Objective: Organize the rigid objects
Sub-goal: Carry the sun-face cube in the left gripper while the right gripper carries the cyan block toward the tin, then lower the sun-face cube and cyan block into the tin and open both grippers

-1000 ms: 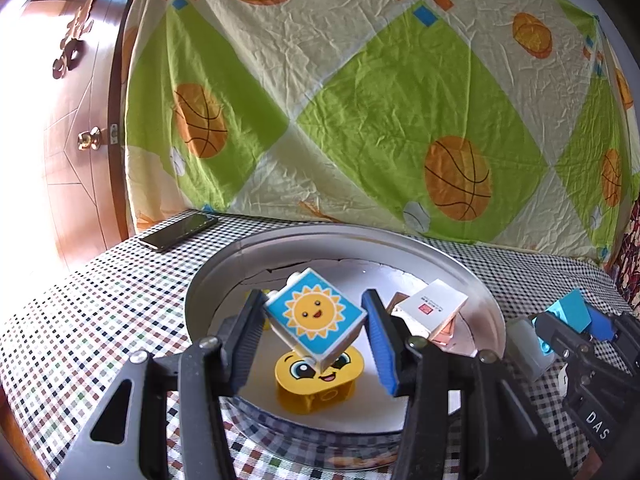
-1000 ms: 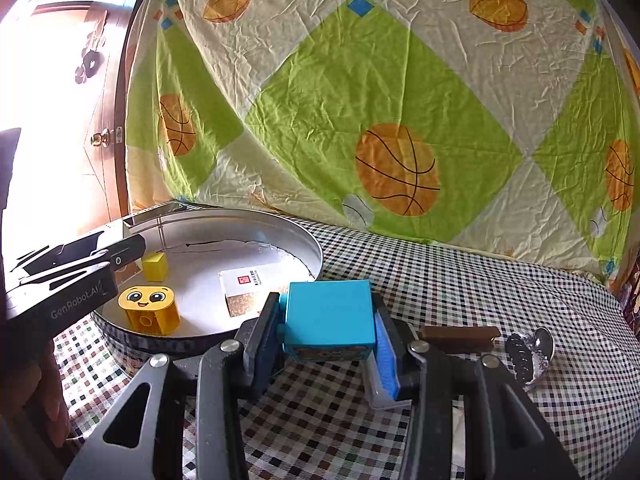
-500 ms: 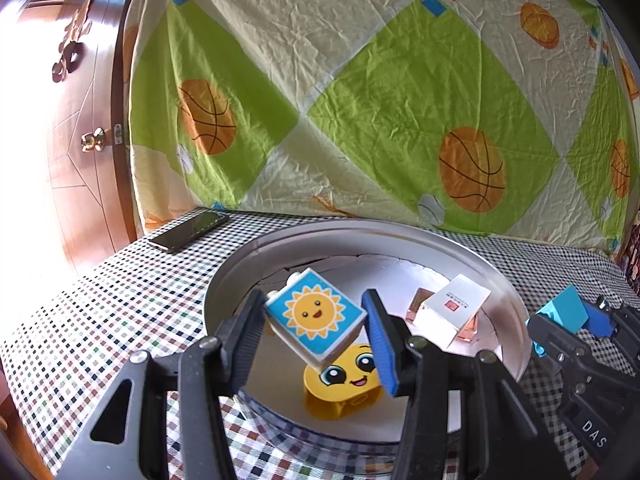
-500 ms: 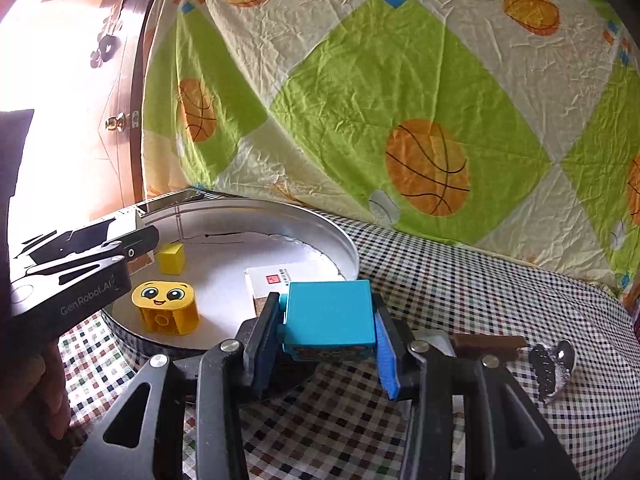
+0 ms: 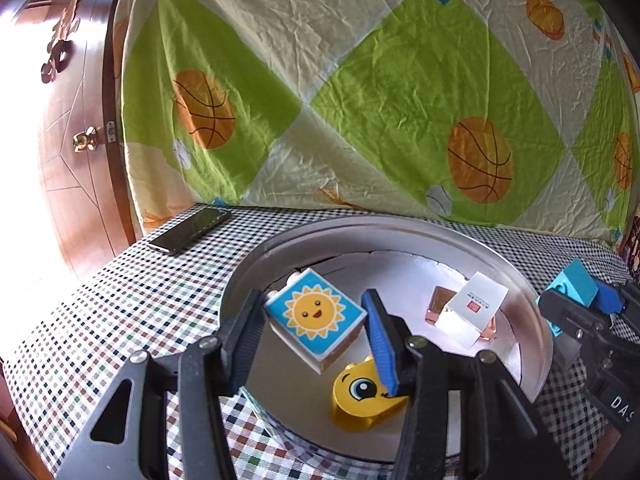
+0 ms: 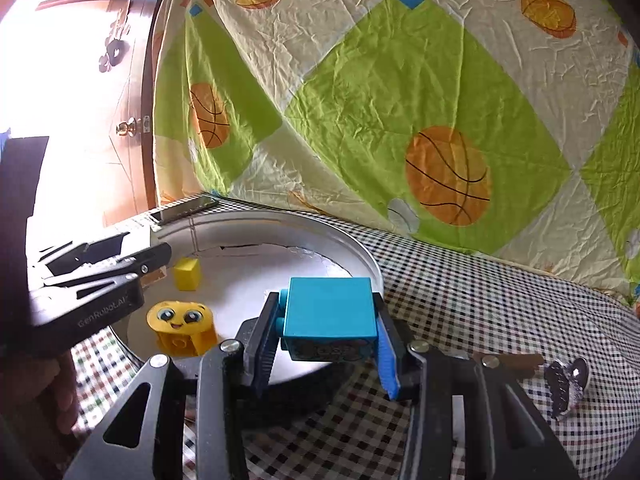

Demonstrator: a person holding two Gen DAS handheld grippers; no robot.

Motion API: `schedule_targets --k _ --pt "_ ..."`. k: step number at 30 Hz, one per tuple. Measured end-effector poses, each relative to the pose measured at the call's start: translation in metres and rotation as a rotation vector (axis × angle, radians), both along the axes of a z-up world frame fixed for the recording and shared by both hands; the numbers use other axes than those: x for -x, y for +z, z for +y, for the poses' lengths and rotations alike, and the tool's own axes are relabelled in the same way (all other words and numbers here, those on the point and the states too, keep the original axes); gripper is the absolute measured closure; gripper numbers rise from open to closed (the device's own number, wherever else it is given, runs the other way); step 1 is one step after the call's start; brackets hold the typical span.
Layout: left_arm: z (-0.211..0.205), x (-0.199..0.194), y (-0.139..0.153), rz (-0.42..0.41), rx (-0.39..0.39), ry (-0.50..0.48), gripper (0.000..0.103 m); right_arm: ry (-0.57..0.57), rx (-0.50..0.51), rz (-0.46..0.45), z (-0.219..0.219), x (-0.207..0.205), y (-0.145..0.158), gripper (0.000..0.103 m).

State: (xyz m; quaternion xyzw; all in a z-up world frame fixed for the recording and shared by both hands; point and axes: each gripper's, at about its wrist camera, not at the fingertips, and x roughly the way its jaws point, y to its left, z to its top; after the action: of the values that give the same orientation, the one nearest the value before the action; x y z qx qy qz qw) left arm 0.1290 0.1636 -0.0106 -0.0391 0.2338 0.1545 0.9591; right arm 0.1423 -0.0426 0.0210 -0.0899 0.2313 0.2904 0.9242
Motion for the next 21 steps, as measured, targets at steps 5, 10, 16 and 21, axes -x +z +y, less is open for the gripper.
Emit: schedule_targets --k 5,10,16,21 --pt "0.010 -0.017 0.002 0.058 -0.009 -0.015 0.054 0.041 0.008 0.052 0.022 -0.023 0.004 0.058" --pt "0.018 -0.035 -0.003 0.121 -0.032 -0.022 0.054 0.068 0.029 0.107 0.046 -0.045 -0.002 0.058" --pt "0.023 -0.046 -0.012 0.173 -0.047 -0.008 0.052 0.106 0.065 0.169 0.070 -0.063 -0.018 0.058" --pt "0.024 -0.044 -0.013 0.167 -0.068 0.029 0.030 0.110 0.058 0.173 0.072 -0.063 -0.022 0.036"
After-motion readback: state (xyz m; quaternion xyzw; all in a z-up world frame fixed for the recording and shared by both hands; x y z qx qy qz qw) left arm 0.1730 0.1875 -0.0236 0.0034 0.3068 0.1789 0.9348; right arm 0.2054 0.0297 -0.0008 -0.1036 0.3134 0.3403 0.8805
